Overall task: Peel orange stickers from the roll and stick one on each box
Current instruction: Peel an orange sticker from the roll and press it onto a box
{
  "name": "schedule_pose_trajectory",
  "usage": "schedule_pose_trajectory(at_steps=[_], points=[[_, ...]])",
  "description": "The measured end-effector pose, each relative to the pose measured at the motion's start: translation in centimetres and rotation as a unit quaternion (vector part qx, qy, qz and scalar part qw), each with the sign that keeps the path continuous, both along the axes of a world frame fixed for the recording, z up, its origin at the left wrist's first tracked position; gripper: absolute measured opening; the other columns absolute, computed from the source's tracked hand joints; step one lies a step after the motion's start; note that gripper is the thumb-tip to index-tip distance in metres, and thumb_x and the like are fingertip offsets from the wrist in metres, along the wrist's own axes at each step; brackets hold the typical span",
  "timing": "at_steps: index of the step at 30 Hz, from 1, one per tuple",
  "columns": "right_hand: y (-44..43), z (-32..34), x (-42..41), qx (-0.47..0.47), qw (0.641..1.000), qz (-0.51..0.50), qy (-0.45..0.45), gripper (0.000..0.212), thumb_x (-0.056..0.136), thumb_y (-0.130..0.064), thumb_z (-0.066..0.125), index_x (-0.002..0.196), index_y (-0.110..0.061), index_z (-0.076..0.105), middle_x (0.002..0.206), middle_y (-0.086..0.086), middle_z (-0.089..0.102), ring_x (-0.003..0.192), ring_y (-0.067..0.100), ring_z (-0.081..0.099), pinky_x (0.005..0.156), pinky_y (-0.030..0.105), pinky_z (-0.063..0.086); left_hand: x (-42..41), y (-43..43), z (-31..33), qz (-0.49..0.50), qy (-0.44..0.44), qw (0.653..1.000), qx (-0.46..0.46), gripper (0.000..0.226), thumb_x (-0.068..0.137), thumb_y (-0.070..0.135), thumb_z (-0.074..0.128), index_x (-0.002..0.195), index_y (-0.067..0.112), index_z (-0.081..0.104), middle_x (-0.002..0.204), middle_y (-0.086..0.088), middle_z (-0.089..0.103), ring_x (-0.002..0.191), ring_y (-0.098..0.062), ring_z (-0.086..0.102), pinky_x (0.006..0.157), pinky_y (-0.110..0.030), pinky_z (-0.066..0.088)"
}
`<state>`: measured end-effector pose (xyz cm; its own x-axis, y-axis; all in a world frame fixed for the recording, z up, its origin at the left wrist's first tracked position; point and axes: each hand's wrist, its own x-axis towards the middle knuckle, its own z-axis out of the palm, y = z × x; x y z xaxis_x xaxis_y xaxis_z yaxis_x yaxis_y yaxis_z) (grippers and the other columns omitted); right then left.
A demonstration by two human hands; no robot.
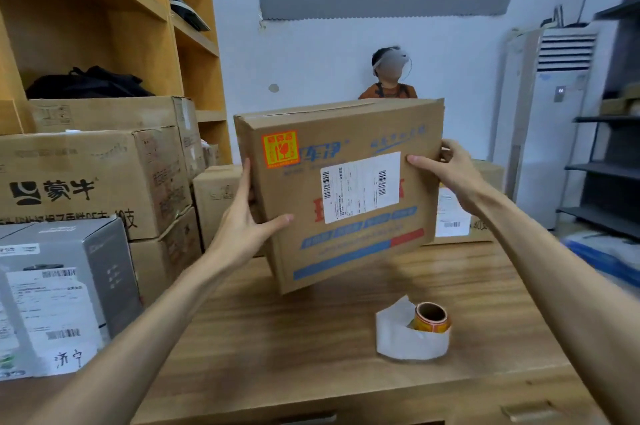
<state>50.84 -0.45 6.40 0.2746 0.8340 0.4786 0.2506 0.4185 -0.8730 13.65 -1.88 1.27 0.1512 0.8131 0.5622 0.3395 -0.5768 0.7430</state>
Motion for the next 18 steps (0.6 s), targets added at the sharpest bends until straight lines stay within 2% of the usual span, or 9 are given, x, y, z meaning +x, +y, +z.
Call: schedule_pose_trajectory(at_steps=[2,3,5,7,10,14,18], points=[[-1.3,0.7,3.0,0.006,1.000,-0.029,-0.003,0.068,0.076,-0.030,0.084,0.133,-0.016,0.048,0.125,0.002,0.060,0.111,0.015,0.060,0.080,0.026,0.048,2.6,1.1,0.6,-0.033,-0.001,0.999,0.007,0.122,0.074,0.038,0.089,0.155,0.054,-0.001,0.137,0.037,0.041,0.141,-0.008,0.042,0.115,-0.051,0.040],[-2.0,0.8,4.5,0.005,0.999,-0.043,-0.002,0.069,0.076,-0.031,0.085,0.133,-0.016,0.049,0.125,0.002,0.061,0.109,0.013,0.061,0.080,0.026,0.048,4.1,1.4,0.8,-0.047,0.002,0.999,0.009,0.123,0.073,0.038,0.089,0.156,0.053,-0.001,0.136,0.039,0.040,0.141,-0.007,0.042,0.114,-0.052,0.041],[-3.6,0.7,7.6,0.003,0.998,-0.070,-0.005,0.072,0.072,-0.034,0.087,0.131,-0.016,0.051,0.123,0.002,0.063,0.104,0.011,0.063,0.078,0.025,0.048,7.5,1.7,1.0,-0.071,0.009,0.997,0.014,0.120,0.079,0.030,0.086,0.158,0.048,-0.002,0.134,0.043,0.038,0.139,-0.005,0.041,0.116,-0.048,0.040],[-5.2,0.3,10.2,-0.002,0.996,-0.091,0.005,0.080,0.064,-0.041,0.090,0.130,-0.015,0.052,0.121,0.002,0.064,0.104,0.014,0.064,0.078,0.026,0.048,10.9,2.0,0.9,-0.094,0.012,0.995,0.015,0.117,0.082,0.024,0.083,0.159,0.045,-0.002,0.148,0.033,0.036,0.142,-0.008,0.039,0.117,-0.044,0.035],[-6.9,-1.0,14.1,-0.014,0.992,-0.122,0.018,0.061,0.078,-0.023,0.083,0.128,-0.012,0.049,0.121,0.005,0.061,0.099,0.013,0.061,0.073,0.023,0.047,15.5,3.1,-0.1,-0.134,0.014,0.991,0.003,0.117,0.082,0.026,0.084,0.159,0.046,-0.003,0.163,0.013,0.030,0.148,-0.013,0.031,0.121,-0.051,0.029],[-7.9,-3.7,18.7,-0.030,0.984,-0.169,0.042,0.070,0.071,-0.022,0.088,0.129,-0.016,0.050,0.124,0.005,0.062,0.113,0.023,0.060,0.088,0.035,0.048,20.6,4.5,-2.0,-0.163,0.030,0.986,-0.002,0.121,0.074,0.040,0.085,0.155,0.053,-0.004,0.166,0.012,0.023,0.153,-0.012,0.022,0.122,-0.057,0.024],[-8.0,-5.7,21.6,-0.045,0.980,-0.184,0.063,0.072,0.077,-0.010,0.082,0.138,-0.009,0.044,0.126,0.009,0.059,0.109,0.024,0.058,0.079,0.033,0.046,24.4,5.0,-3.5,-0.180,0.034,0.983,-0.003,0.120,0.080,0.026,0.085,0.158,0.043,-0.004,0.168,0.010,0.018,0.154,-0.009,0.017,0.125,-0.050,0.020]])
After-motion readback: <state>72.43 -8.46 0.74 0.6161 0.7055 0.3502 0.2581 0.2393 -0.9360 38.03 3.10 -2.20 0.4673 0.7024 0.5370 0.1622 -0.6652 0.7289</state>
